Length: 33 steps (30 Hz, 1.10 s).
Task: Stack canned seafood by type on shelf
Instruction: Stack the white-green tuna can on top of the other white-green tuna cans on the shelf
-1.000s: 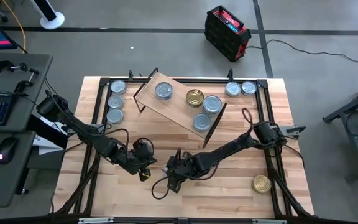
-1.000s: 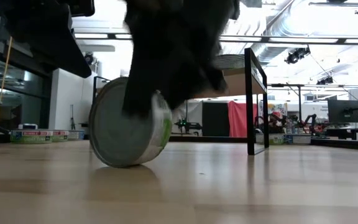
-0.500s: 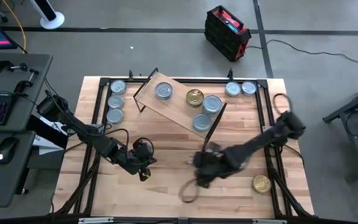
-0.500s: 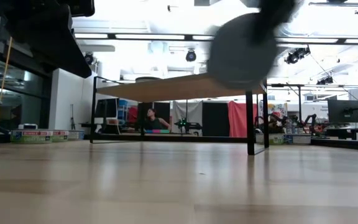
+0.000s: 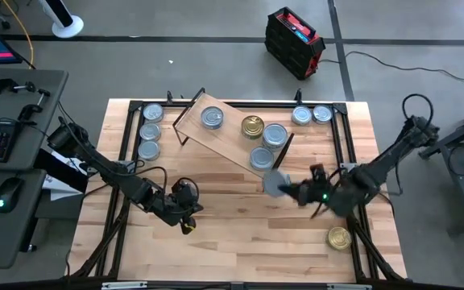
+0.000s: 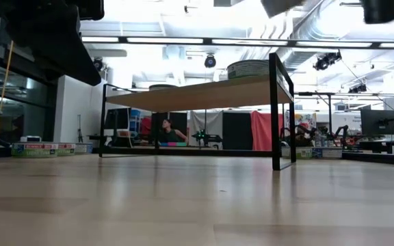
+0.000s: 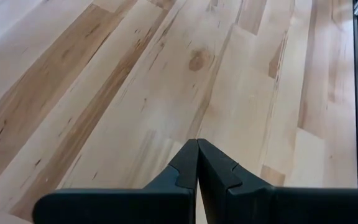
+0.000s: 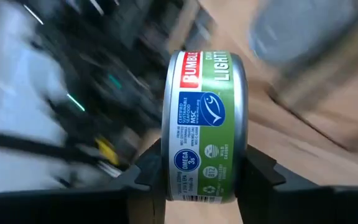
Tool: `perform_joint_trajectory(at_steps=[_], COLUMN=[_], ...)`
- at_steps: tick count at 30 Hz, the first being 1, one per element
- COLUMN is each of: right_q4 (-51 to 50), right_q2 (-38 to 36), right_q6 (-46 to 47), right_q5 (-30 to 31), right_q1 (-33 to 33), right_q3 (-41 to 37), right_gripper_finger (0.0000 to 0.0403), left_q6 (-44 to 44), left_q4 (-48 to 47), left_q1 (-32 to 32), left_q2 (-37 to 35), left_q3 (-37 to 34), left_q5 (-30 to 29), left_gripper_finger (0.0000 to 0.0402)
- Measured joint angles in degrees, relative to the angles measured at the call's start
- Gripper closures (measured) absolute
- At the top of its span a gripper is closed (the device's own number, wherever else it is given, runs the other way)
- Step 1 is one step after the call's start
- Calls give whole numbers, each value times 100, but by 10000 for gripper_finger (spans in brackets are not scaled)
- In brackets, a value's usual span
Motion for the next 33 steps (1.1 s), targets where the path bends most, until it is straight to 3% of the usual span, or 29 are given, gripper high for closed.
perform_joint_trajectory(at_steps=[3,6,13,21,33], right_q4=[1033,1410,1606,1045,1060], right_q2=[-247,-273,-256,-246,243], right_q6=[-181,-104,20,378,951], right_q5=[73,-7,-1062,-1262,-1484], right_q1=[-477,-1000,-1956,-2325,-2553], right_q3=[-310,-447,-503,-505,-508], right_gripper_finger=[289,289,289,238,233], left_q6=[-16,-23,-167,-173,-165], left_q4=[1,2,9,9,0], left_q1=[11,51,74,74,68], left_q2=[0,0,0,0,2], left_q3=[0,0,0,0,0], left_q5=[0,-1,-3,-2,0], left_gripper_finger=[401,401,401,401,401])
